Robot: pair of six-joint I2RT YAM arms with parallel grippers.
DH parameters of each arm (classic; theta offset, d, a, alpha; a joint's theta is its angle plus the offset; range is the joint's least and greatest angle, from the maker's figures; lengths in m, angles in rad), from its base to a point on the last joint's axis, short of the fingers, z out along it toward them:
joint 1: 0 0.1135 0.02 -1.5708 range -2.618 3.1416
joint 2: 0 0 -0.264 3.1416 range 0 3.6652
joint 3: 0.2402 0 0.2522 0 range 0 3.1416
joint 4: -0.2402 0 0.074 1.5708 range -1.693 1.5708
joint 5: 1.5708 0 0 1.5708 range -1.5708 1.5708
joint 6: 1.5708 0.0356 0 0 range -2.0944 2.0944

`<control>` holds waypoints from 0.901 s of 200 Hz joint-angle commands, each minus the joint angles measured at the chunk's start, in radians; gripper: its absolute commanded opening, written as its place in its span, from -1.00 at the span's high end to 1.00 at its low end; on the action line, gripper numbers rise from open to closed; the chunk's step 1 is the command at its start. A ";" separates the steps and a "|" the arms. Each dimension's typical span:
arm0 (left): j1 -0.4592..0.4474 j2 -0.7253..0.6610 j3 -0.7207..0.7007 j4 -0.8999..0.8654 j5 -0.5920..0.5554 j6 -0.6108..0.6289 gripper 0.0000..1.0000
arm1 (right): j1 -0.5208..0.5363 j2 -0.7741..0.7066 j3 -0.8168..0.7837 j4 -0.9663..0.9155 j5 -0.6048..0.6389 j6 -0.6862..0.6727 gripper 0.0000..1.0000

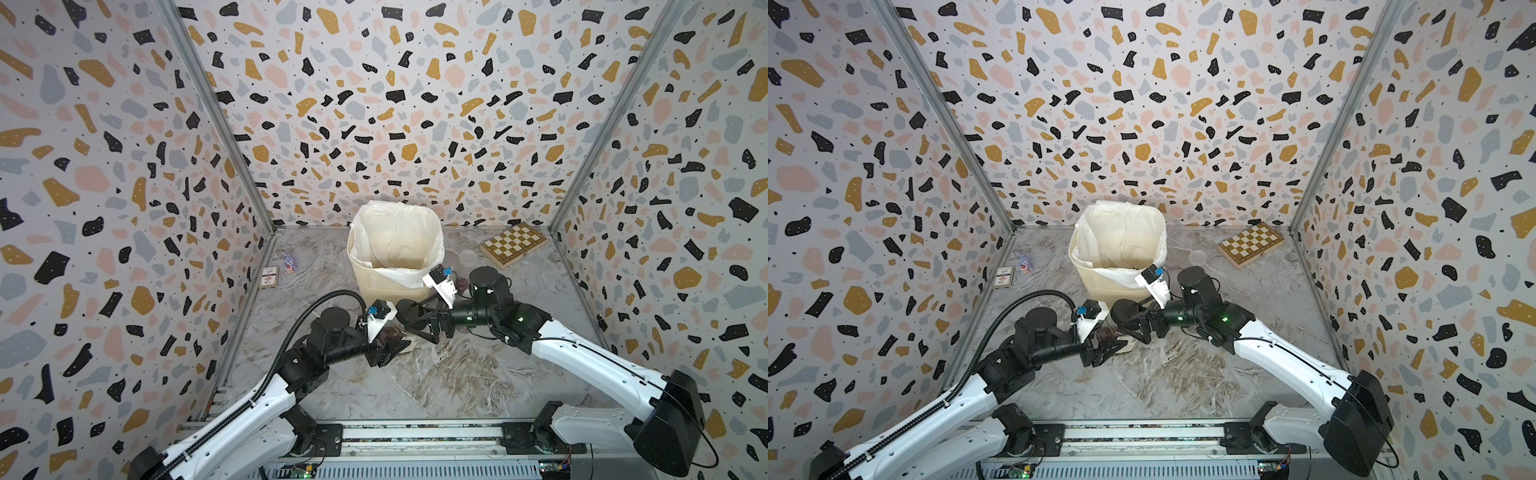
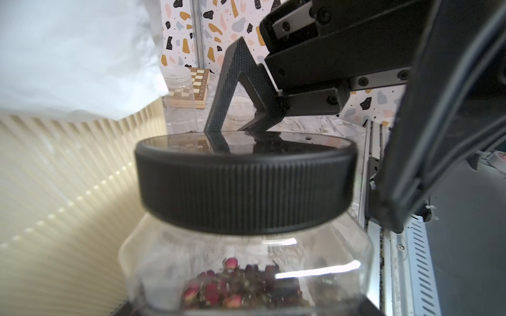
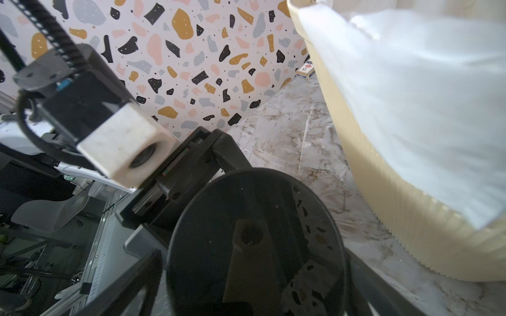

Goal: Empty the moldy dried flower tea in the jars
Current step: Unscrew the lid from the jar.

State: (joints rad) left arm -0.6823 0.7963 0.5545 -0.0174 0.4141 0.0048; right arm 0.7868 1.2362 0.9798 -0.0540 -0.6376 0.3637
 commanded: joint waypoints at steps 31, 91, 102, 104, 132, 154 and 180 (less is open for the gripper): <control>-0.004 -0.015 -0.036 0.113 -0.049 -0.021 -0.17 | 0.020 0.060 0.091 0.028 0.043 0.076 -0.96; -0.004 -0.044 -0.037 0.109 0.067 -0.037 -0.18 | 0.022 0.037 0.064 0.001 0.010 -0.021 -0.57; -0.003 -0.057 -0.042 0.125 0.127 -0.045 -0.19 | 0.019 0.016 0.046 0.009 -0.016 -0.050 -0.56; -0.003 -0.060 -0.043 0.129 0.139 -0.048 -0.19 | 0.019 0.012 0.043 0.009 -0.025 -0.058 -0.56; -0.003 -0.063 -0.009 0.115 0.310 -0.085 -0.20 | 0.016 -0.058 -0.006 0.014 -0.176 -0.199 -0.53; -0.003 -0.051 0.029 0.078 0.430 -0.114 -0.20 | 0.015 -0.131 -0.061 0.016 -0.269 -0.299 -0.53; -0.003 -0.030 0.063 0.089 0.579 -0.172 -0.20 | 0.014 -0.191 -0.100 0.005 -0.393 -0.385 -0.55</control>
State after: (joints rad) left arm -0.6849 0.7578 0.5442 0.0113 0.7582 -0.0830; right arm 0.7986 1.1027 0.9062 -0.0479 -0.8391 0.1448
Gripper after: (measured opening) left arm 0.723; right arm 0.875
